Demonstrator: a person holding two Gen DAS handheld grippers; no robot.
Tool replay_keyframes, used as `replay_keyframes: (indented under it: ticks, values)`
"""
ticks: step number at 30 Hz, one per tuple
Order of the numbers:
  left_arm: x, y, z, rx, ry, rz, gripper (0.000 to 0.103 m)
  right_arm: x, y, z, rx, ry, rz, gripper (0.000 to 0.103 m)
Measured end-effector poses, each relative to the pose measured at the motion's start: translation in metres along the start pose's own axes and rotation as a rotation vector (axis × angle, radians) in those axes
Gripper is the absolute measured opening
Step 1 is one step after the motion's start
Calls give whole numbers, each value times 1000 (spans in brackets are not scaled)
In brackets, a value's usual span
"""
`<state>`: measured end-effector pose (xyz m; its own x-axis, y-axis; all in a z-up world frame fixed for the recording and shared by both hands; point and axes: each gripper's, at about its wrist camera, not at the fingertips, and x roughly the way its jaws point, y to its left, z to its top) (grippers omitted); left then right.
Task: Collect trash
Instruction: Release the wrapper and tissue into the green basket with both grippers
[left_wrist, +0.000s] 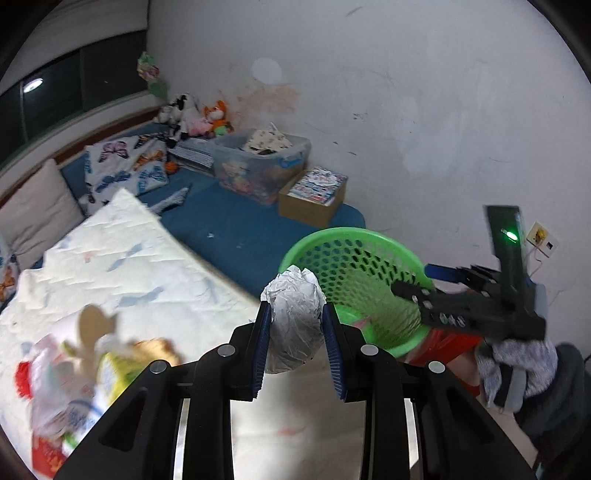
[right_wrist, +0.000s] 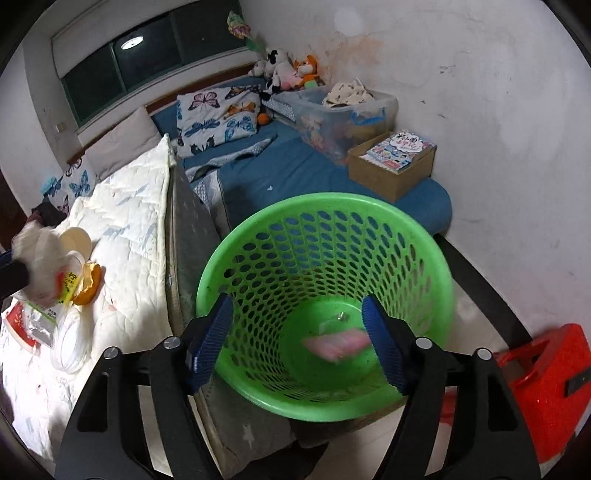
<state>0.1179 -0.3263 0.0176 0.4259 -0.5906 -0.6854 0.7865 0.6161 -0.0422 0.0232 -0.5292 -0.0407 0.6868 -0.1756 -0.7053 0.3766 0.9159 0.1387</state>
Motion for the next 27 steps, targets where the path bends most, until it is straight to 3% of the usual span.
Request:
replay_keyframes:
  ticks: [4,15,18,19,23,27]
  values:
    - [32,-17,15,22,23,-29,28,-16,-10,-8,-3,-28,-39,86]
    - [97,-50,31,52,98,-79,33,-46,-28,-31,8,-71,-80,85]
    - [114,-54,33,49,116,-90,39,-49,-33,-35,32,-72,-78,85]
    - [116,-55,33,46,120,-85,46,-49,-32,-35,32,-70,-75,85]
    - [106,-51,30,15,105,-88,53,-54,-26,-35,21,-69,-58,85]
    - [75,-38,21,15,64,-45,56,-59,-10,-33,4,-71,-12,85]
